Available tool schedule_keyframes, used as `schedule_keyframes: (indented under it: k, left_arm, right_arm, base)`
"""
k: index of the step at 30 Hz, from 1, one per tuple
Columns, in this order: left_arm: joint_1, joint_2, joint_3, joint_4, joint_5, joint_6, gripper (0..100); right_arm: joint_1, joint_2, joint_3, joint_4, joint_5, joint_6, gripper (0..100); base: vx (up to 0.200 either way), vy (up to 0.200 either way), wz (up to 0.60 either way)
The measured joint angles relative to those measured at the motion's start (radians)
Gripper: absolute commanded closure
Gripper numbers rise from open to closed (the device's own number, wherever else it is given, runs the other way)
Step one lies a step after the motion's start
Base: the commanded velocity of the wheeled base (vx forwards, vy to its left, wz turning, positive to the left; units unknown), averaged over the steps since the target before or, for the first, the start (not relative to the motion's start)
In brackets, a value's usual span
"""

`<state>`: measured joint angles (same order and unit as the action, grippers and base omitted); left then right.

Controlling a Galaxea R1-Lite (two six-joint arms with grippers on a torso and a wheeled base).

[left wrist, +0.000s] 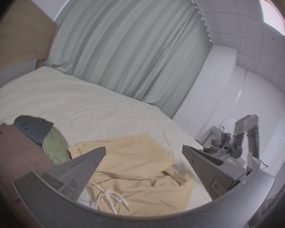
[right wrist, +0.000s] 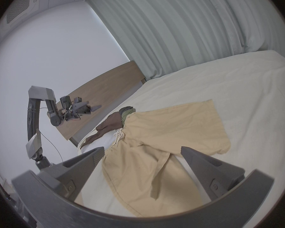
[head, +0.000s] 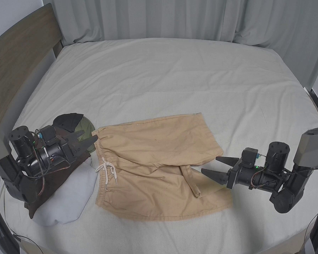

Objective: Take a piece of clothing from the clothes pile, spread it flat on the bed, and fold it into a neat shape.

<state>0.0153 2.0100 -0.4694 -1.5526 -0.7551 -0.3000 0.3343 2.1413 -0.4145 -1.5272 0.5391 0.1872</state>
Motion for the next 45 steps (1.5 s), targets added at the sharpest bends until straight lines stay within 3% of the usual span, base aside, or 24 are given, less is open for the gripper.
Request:
schedule_keyframes:
  k: [7, 16, 45]
  left_arm:
    - [0.008, -0.088, 0.071, 0.001, -0.067, 0.065, 0]
    - [-0.001, -0.097, 0.083, 0.001, -0.092, 0.311, 0]
    - [-0.050, -0.089, 0.112, 0.002, -0.098, 0.323, 0]
  right_arm:
    - [0.017, 0.015, 0.064, -0.015, 0.001, -0.014, 0]
    - [0.030, 0.064, 0.082, -0.016, 0.001, -0.049, 0]
    - [0.110, 0.278, -0.063, -0.016, -0.065, -0.038, 0]
  base:
    - [0.000, 0.000, 0.00]
    - [0.000, 0.000, 0.00]
    - [0.000, 0.000, 0.00]
